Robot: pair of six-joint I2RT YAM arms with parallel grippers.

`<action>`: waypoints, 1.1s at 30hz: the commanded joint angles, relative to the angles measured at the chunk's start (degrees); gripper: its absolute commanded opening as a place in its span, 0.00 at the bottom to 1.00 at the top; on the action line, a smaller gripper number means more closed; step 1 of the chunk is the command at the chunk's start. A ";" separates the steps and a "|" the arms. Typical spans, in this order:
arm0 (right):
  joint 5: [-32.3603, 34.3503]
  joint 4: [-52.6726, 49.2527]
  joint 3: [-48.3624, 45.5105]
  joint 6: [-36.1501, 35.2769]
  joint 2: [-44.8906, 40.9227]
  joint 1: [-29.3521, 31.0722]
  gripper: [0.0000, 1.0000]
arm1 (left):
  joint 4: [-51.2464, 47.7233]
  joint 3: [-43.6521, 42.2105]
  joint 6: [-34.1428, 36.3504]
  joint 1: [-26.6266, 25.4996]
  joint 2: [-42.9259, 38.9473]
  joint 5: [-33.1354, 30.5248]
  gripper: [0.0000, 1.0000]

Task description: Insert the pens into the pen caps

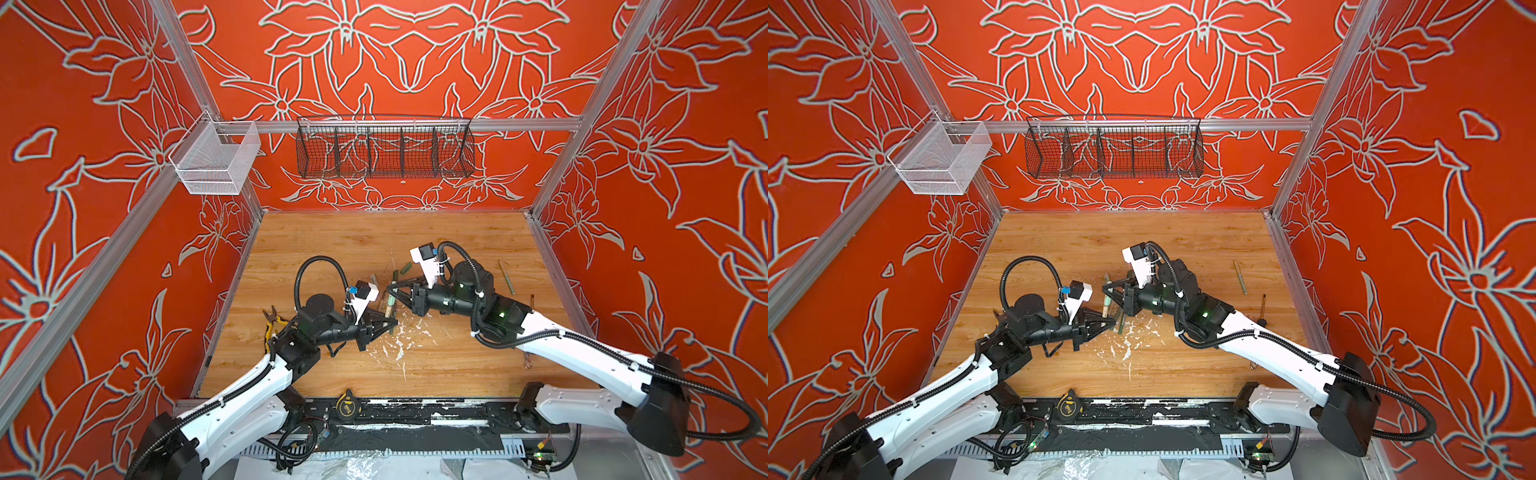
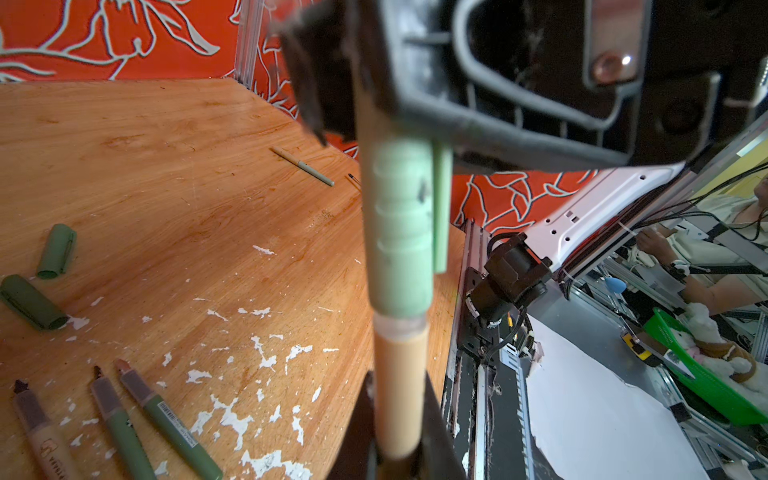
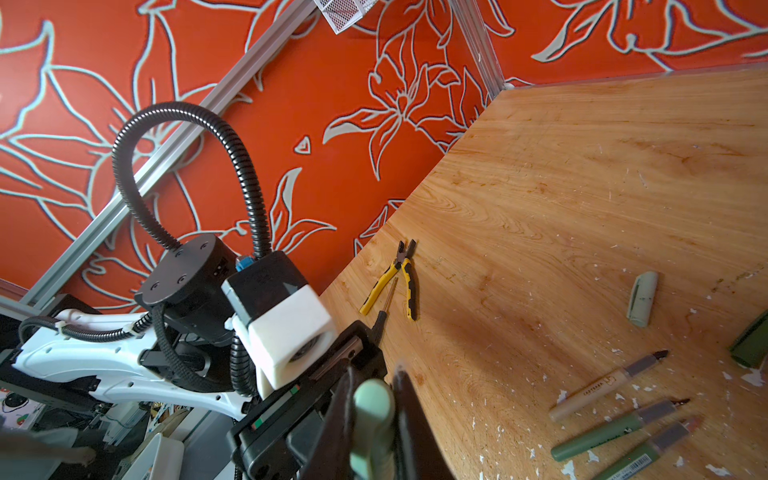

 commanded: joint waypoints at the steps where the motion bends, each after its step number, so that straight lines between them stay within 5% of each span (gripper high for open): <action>1: -2.72 -0.73 -1.60 1.26 1.33 2.34 0.00 | 4.66 1.81 2.81 -0.20 -2.15 -0.05 0.00; 33: 1.38 -1.39 -5.01 1.55 7.42 13.13 0.00 | 2.49 11.12 7.21 0.84 -1.08 -0.41 0.00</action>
